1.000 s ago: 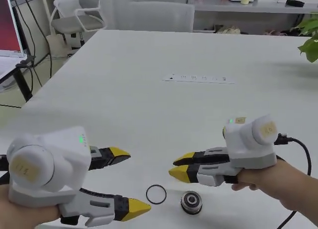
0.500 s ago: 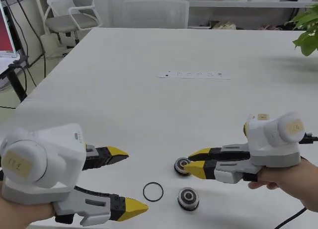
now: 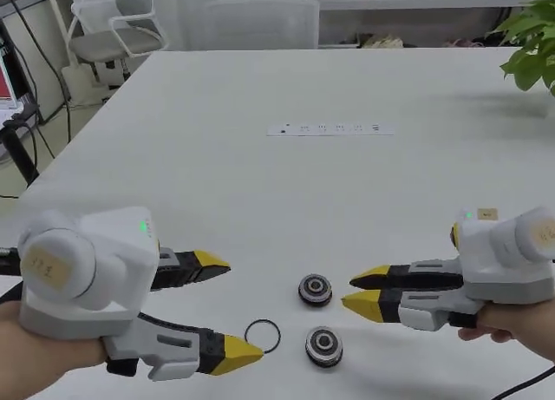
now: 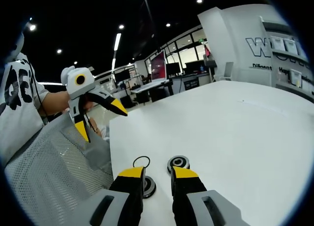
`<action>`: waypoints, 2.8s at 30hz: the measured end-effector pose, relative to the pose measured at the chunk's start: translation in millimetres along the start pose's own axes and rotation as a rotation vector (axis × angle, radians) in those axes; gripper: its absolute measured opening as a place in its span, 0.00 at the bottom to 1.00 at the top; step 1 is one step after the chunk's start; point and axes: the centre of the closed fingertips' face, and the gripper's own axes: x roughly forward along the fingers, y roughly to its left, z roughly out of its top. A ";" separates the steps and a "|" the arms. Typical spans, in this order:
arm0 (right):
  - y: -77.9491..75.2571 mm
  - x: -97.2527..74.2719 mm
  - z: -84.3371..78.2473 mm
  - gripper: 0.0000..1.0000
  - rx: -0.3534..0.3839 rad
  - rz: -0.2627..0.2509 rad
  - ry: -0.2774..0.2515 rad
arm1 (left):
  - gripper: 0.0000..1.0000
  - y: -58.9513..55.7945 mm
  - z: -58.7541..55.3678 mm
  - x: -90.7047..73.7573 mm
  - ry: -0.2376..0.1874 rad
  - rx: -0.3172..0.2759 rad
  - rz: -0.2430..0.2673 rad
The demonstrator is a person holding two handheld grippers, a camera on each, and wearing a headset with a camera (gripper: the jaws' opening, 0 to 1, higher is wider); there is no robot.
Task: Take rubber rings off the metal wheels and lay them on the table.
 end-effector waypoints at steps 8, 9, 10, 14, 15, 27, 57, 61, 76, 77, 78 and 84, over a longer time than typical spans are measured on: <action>3.5 -2.7 -10.4 0.22 -0.009 0.007 0.016 | 0.55 4.2 5.2 13.6 0.002 -0.017 -0.031; 4.2 -2.9 -11.8 0.22 -0.011 0.009 0.020 | 0.55 3.4 5.3 15.5 0.004 -0.016 -0.036; 4.6 -3.1 -13.9 0.22 -0.018 0.010 0.026 | 0.55 2.3 5.0 18.1 0.009 -0.013 -0.043; 5.5 -3.3 -20.7 0.22 -0.041 0.011 0.050 | 0.55 0.2 4.1 25.9 0.017 -0.015 -0.066; 6.3 -3.1 -22.0 0.22 -0.043 0.015 0.053 | 0.54 -0.3 4.0 28.5 0.018 -0.018 -0.074; 10.9 1.3 -38.9 0.23 -0.056 0.036 0.092 | 0.51 -7.0 3.6 53.9 0.045 -0.018 -0.138; 15.6 16.3 -69.1 0.19 -0.076 0.080 0.146 | 0.37 -33.3 -20.6 95.5 0.130 -0.034 -0.254; 14.8 17.5 -69.8 0.19 -0.089 0.083 0.150 | 0.34 -33.8 -21.6 98.8 0.133 -0.033 -0.257; 16.2 22.1 -70.2 0.17 -0.135 0.092 0.166 | 0.19 -36.8 -24.9 109.3 0.135 -0.015 -0.266; 16.0 22.2 -70.2 0.17 -0.135 0.091 0.166 | 0.18 -36.6 -24.8 109.5 0.133 -0.015 -0.265; 15.7 22.2 -70.4 0.16 -0.136 0.091 0.166 | 0.17 -36.2 -24.8 109.7 0.132 -0.014 -0.262; 14.6 23.3 -70.4 0.15 -0.142 0.089 0.166 | 0.12 -34.4 -24.9 111.5 0.114 -0.001 -0.243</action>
